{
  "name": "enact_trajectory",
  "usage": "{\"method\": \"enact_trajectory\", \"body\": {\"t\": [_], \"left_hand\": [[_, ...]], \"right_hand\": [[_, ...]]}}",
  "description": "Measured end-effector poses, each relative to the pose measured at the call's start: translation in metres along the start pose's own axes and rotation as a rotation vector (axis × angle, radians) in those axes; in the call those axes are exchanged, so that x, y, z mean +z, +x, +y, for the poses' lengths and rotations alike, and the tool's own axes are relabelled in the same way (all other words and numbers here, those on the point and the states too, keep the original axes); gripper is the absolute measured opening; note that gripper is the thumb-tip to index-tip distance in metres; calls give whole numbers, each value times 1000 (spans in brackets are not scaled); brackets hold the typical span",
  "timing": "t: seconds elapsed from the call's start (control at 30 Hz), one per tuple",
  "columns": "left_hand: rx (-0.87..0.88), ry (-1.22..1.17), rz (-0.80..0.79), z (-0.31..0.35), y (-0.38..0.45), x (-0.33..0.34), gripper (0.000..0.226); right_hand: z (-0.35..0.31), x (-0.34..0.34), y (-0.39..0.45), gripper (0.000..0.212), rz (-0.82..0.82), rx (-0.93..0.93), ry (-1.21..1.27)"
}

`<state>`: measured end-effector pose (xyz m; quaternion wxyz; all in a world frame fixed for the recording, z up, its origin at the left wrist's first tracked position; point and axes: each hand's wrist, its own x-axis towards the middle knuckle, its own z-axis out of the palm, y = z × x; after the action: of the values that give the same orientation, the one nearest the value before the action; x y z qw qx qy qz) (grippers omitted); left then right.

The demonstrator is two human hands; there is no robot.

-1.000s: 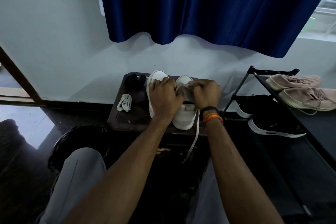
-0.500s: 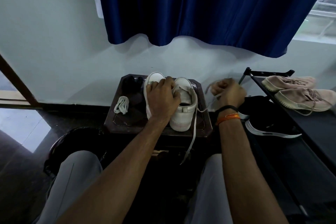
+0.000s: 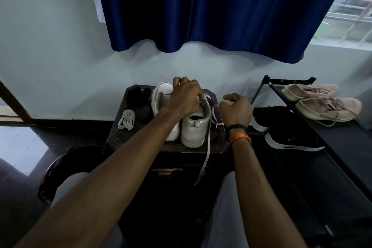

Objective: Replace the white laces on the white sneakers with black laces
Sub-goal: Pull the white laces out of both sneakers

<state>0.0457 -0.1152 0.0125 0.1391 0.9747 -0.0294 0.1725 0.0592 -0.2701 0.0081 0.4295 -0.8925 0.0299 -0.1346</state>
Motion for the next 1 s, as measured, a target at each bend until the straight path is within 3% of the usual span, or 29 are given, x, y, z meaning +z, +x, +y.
{"method": "enact_trajectory", "body": {"t": [0.1, 0.17, 0.23, 0.43, 0.57, 0.67, 0.8, 0.9, 1.0], "left_hand": [[-18, 62, -36, 0, 5, -1, 18], [-29, 86, -50, 1, 7, -1, 19], [-45, 65, -39, 0, 7, 2, 15], [-215, -77, 47, -9, 7, 4, 5], [-402, -277, 152, -8, 9, -3, 27], [-472, -367, 222, -18, 13, -10, 11], [-242, -567, 19, -19, 14, -15, 16], [-67, -420, -143, -10, 12, -12, 24], [-12, -222, -124, -7, 14, -1, 25]], "right_hand": [[-4, -1, -4, 13, -164, -149, 100], [-6, 2, -7, 25, -263, -261, 37], [-6, 4, -9, 34, -254, -344, -49], [-7, 10, -11, 18, -177, -274, -116], [-4, 13, -10, 14, -130, -193, -87], [-1, 12, -7, 10, -126, -164, -56], [-2, 14, -7, 12, -157, -160, -45], [-4, 15, -9, 15, -148, -161, -59], [-4, 14, -11, 13, -143, -176, -79]]}}
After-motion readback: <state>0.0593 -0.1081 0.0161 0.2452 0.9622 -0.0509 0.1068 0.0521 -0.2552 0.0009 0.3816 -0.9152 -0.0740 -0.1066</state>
